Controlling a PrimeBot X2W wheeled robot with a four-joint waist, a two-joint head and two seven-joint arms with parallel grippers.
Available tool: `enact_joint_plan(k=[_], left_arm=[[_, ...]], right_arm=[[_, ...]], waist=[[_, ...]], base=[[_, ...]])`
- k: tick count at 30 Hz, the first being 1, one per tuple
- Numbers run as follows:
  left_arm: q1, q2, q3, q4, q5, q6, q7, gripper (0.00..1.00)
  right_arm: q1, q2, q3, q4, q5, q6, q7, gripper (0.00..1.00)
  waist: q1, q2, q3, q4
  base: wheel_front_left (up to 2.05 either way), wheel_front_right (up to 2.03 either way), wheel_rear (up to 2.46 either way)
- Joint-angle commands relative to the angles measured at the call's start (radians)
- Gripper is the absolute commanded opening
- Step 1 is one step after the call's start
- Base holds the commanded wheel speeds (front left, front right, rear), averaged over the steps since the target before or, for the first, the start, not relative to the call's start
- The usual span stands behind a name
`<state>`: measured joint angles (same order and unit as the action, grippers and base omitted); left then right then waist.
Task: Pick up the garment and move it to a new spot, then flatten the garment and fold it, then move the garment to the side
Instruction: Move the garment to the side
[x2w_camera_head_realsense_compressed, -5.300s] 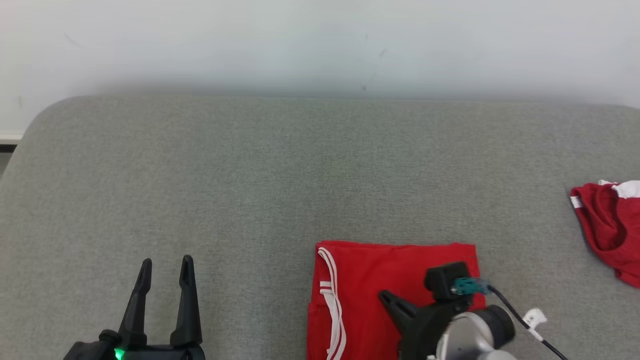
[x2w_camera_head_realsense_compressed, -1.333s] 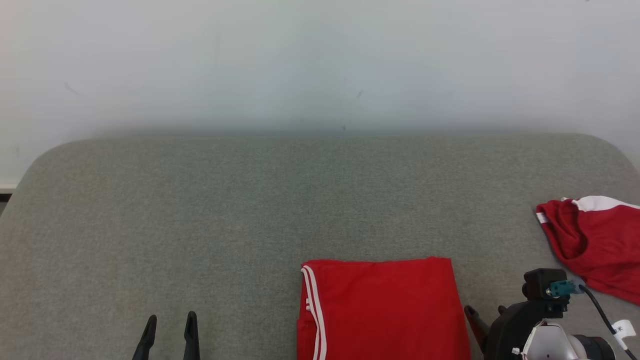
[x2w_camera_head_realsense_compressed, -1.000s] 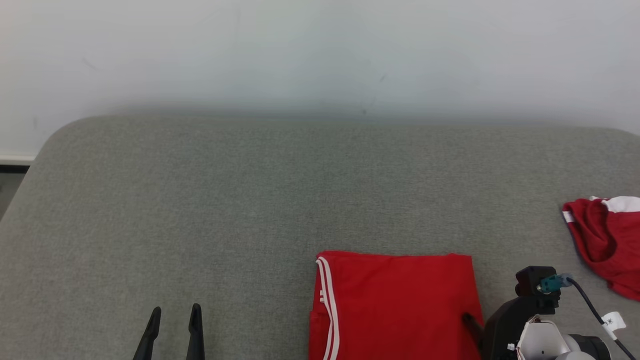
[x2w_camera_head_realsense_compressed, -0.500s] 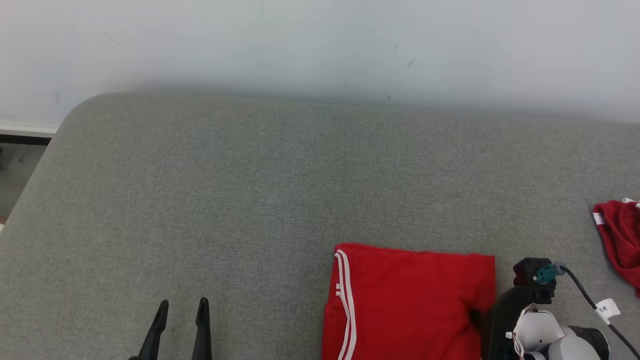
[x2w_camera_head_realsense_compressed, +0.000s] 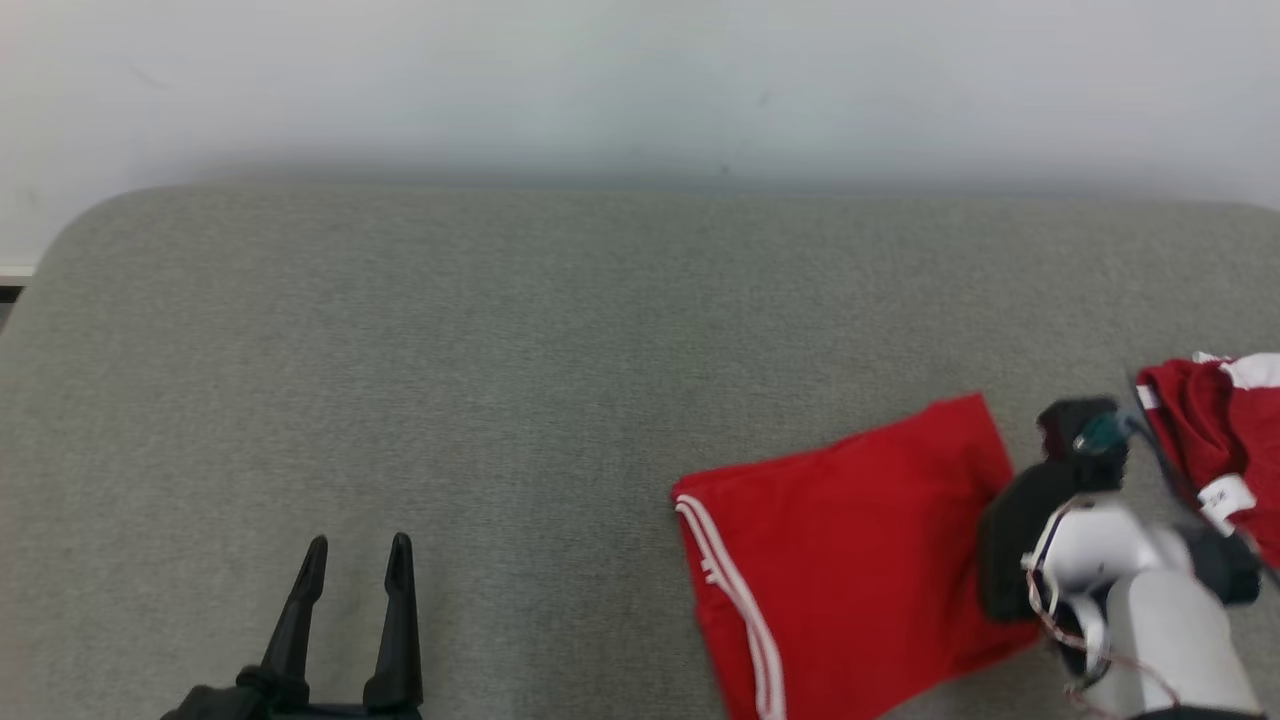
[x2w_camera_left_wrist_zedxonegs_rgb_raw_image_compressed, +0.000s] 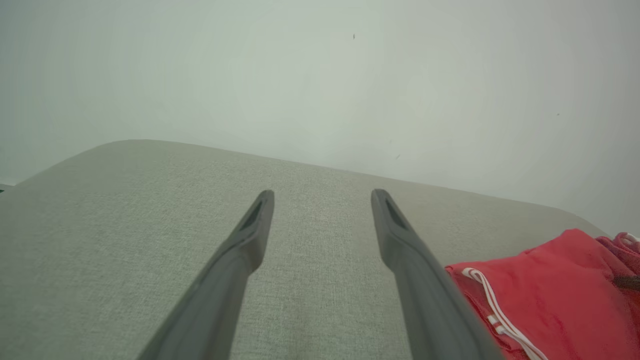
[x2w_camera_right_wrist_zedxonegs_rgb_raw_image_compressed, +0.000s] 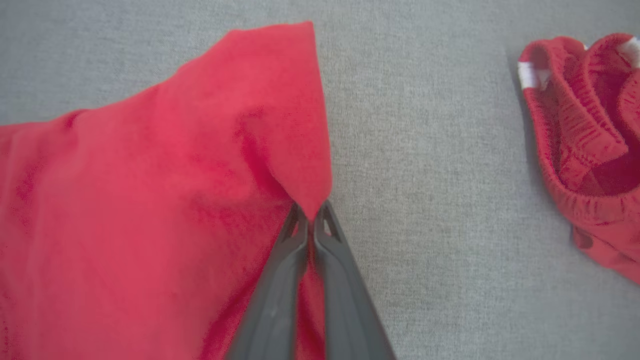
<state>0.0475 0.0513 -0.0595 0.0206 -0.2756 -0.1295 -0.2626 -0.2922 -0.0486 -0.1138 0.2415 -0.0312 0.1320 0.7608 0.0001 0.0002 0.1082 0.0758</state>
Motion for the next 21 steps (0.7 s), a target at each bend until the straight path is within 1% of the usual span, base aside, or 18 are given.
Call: enact_joint_plan(k=[1,5,10,13,14,19,21], left_arm=[[-0.016,-0.001,-0.001,-0.008,-0.001,-0.001,-0.003,1.0],[-0.061,-0.001,-0.027,-0.029,0.002,-0.001,-0.003,1.0],[-0.124,0.007,-0.06,-0.052,0.003,-0.001,-0.003,1.0],[-0.157,0.015,-0.077,-0.057,0.004,-0.001,-0.003,1.0],[-0.175,0.021,-0.085,-0.056,0.002,-0.001,-0.003,1.0],[-0.212,0.039,-0.094,-0.053,0.008,-0.001,-0.003,1.0],[-0.224,0.048,-0.097,-0.052,0.01,-0.001,-0.003,1.0]], right_arm=[[-0.03,-0.012,-0.005,-0.019,-0.02,-0.003,0.011,0.0],[-0.128,-0.074,-0.023,-0.076,-0.052,-0.003,0.061,0.0],[-0.217,-0.163,-0.029,-0.148,-0.042,-0.003,0.138,0.0],[-0.235,-0.222,-0.055,-0.203,-0.028,-0.003,0.182,0.0],[-0.244,-0.252,-0.084,-0.24,-0.028,-0.003,0.196,0.0],[-0.254,-0.306,-0.173,-0.273,-0.034,-0.003,0.197,0.0],[-0.269,-0.326,-0.207,-0.266,-0.041,-0.003,0.175,0.0]], waist=[[-0.0001,-0.0002,0.042,-0.049],[-0.0001,-0.0002,0.1,-0.107],[-0.0001,-0.0002,0.18,-0.165],[-0.0001,-0.0002,0.22,-0.196],[-0.0001,-0.0002,0.245,-0.213],[-0.0001,-0.0002,0.292,-0.243],[-0.0001,-0.0002,0.308,-0.25]], base=[[0.0,0.0,0.0],[0.0,0.0,0.0],[0.0,0.0,0.0],[0.0,0.0,0.0],[0.0,0.0,0.0],[0.0,0.0,0.0],[0.0,0.0,0.0]])
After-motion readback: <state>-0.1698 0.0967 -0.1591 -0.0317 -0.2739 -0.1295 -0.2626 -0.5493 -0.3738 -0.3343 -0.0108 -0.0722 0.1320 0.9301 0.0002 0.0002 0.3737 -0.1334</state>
